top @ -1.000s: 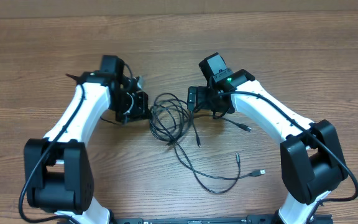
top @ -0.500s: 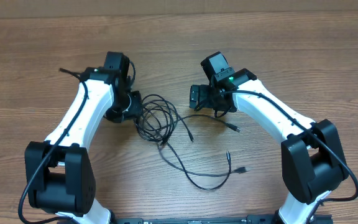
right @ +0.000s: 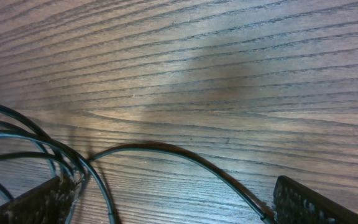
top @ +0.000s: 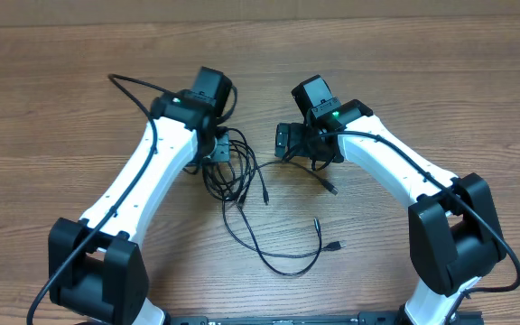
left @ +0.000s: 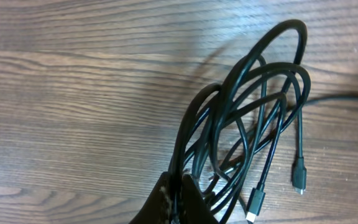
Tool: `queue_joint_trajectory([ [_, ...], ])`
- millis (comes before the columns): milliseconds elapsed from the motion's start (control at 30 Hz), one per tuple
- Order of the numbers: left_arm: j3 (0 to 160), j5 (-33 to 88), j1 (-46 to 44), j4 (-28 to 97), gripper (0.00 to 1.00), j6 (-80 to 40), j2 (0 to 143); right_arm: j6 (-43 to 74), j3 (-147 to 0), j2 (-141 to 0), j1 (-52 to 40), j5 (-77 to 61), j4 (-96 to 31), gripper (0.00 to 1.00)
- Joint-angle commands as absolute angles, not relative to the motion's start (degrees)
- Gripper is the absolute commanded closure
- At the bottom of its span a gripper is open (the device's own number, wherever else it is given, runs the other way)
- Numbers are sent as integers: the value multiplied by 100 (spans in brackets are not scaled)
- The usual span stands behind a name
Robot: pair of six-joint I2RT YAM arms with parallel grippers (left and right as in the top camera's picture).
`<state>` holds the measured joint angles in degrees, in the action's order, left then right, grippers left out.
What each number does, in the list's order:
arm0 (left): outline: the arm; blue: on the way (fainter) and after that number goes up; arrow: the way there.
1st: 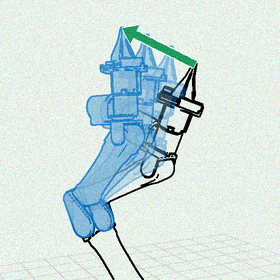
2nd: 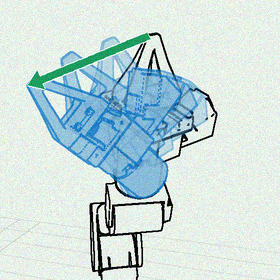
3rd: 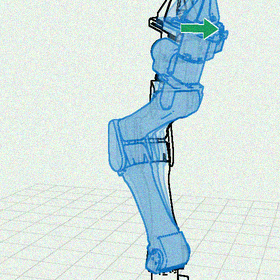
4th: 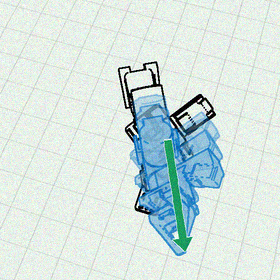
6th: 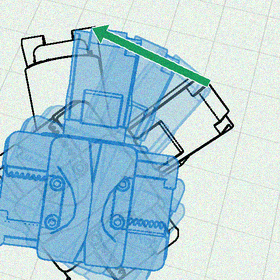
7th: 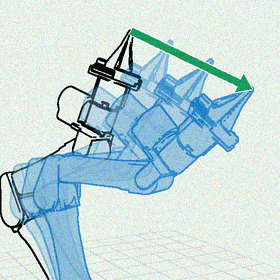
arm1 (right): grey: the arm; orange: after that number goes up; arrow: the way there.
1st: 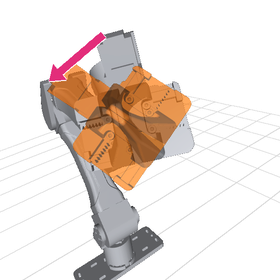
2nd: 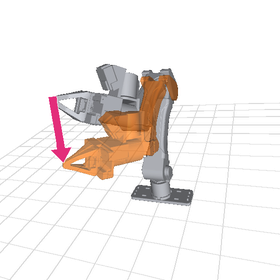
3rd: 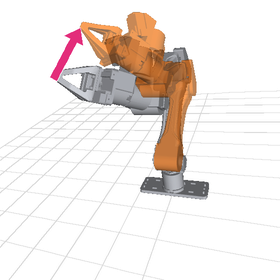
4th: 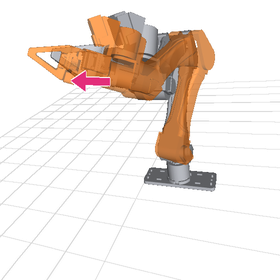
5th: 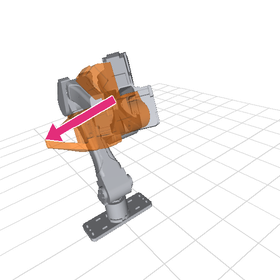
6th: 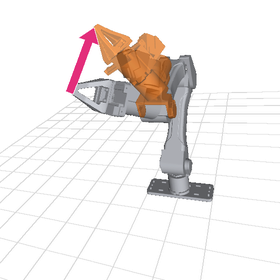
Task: Untangle cables
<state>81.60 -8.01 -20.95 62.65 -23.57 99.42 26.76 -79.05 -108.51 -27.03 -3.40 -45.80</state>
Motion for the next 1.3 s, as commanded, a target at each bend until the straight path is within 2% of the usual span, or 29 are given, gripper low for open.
queue_joint_trajectory([
  [0, 8265, -1297, -2327, 6313, 72, -2196, 9859, 2676, -7870, -10667, -2683, -259, -4550, 0],
  [33, 8265, -1492, -2324, 6329, 56, -2268, 9859, 2676, -7870, -10667, -2683, -259, -4550, 0],
  [67, 8265, -1780, -2261, 6375, 20, -2506, 9859, 2676, -7870, -10667, -2683, -259, -4550, 0],
  [100, 8265, -1822, -2206, 6390, 14, -2591, 9861, 2676, -7870, -10667, -2683, -259, -4550, 0],
  [133, 8265, -1787, -2143, 6394, 14, -2600, 9861, 2676, -7870, -10667, -2683, -259, -4550, 0],
  [167, 8265, -1717, -2093, 6401, 14, -2600, 9863, 2676, -7870, -10667, -2683, -259, -4550, 0],
  [267, 8259, -1400, -1953, 6464, 25, -2670, 9898, 2676, -7870, -10667, -2683, -259, -4550, 0],
  [400, 8090, -1302, -1905, 6471, 34, -2969, 9933, 2676, -7870, -10667, -2683, -259, -4550, 0],
  [467, 7929, -1299, -1905, 6416, 45, -3096, 9933, 2676, -7870, -10667, -2683, -259, -4550, 0],
  [500, 7826, -1299, -1903, 6399, 53, -3212, 9933, 2676, -7870, -10667, -2683, -259, -4552, 0],
  [567, 7644, -1232, -1903, 6359, 73, -3406, 9933, 2676, -7870, -10667, -2683, -259, -4552, 0],
  [600, 7548, -1133, -1903, 6331, 88, -3476, 9933, 2676, -7870, -10667, -2683, -259, -4550, 0],
  [633, 7400, -908, -1903, 6248, 96, -3496, 9933, 2676, -7870, -10667, -2683, -259, -4550, 0],
  [733, 7076, -513, -1903, 6018, 96, -3496, 9933, 2676, -7870, -10667, -2683, -259, -4550, 0],
  [900, 6635, 47, -1903, 5531, 72, -3498, 9933, 2676, -7870, -10667, -2683, -259, -4550, 0],
  [1000, 6488, 176, -1881, 5439, 67, -3647, 9933, 2676, -7870, -10667, -2683, -259, -4550, 0],
  [1267, 6302, 768, -1323, 5439, 63, -3992, 9933, 2676, -7870, -10667, -2683, -259, -4550, 0],
])
